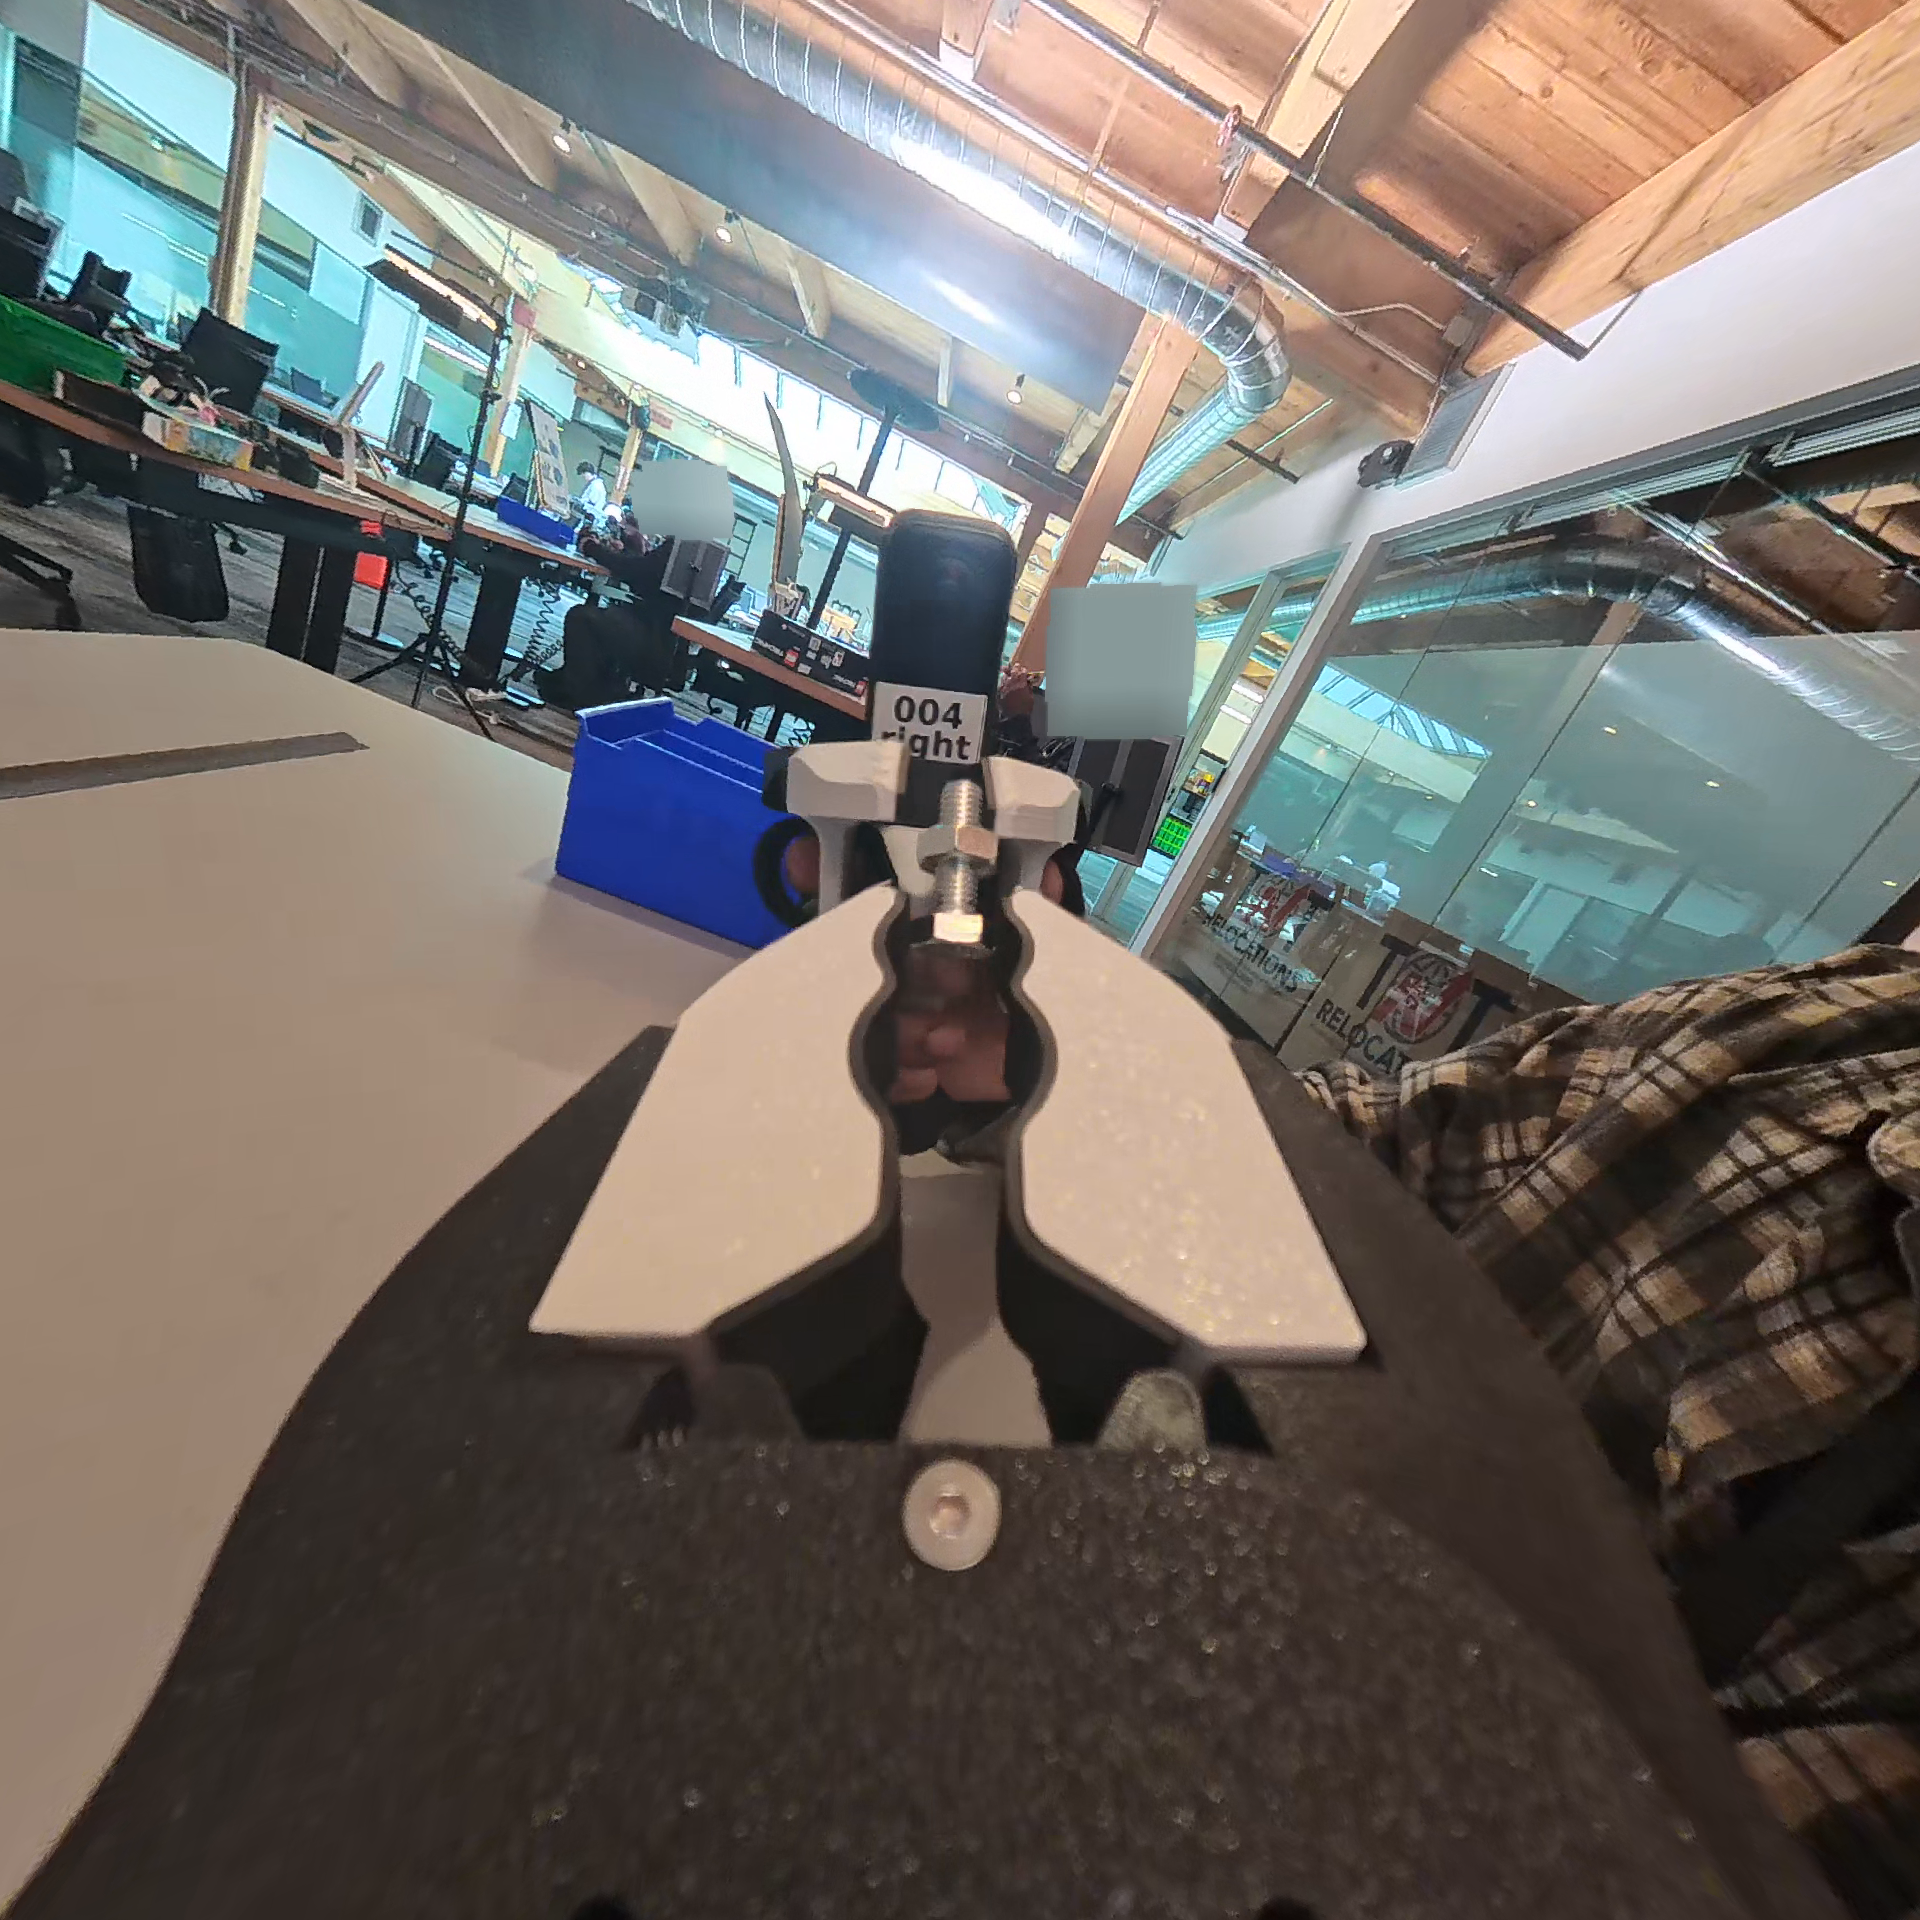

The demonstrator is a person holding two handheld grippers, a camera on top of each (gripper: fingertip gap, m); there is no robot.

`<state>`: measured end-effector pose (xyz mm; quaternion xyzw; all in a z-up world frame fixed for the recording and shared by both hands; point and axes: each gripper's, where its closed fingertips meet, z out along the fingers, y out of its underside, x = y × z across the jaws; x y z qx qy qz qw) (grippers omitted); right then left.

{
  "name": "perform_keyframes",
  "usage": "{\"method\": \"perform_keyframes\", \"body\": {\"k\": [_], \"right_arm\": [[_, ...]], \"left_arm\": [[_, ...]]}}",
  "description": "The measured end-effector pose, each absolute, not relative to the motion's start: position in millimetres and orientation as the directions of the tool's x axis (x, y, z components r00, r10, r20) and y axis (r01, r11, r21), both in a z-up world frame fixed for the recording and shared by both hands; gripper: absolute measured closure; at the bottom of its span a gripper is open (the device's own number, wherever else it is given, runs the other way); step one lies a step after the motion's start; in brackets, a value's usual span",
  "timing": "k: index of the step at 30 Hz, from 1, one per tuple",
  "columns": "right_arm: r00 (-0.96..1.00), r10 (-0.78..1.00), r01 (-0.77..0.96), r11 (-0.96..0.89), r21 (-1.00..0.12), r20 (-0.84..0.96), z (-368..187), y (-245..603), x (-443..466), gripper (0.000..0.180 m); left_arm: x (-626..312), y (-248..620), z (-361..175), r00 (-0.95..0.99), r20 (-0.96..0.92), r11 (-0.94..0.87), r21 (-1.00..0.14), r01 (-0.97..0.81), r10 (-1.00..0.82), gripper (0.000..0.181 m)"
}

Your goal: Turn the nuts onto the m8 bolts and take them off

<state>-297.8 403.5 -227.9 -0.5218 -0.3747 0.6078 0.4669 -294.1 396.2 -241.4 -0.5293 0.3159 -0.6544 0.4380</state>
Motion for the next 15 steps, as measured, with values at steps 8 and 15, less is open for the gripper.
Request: {"method": "perform_keyframes", "body": {"k": [8,15], "right_arm": [[-0.051,0.962,-0.089,-0.271,-0.959,-0.267,-229,401,-304,0.173],[-0.056,0.97,0.086,-0.232,-0.969,-0.237,-242,401,-307,0.173]], "left_arm": [[-293,396,-244,-0.037,0.412,-0.41,-0.887,0.211,-0.91,0.166],[-290,399,-258,0.033,0.362,-0.358,-0.929,0.095,-0.932,0.161]]}}
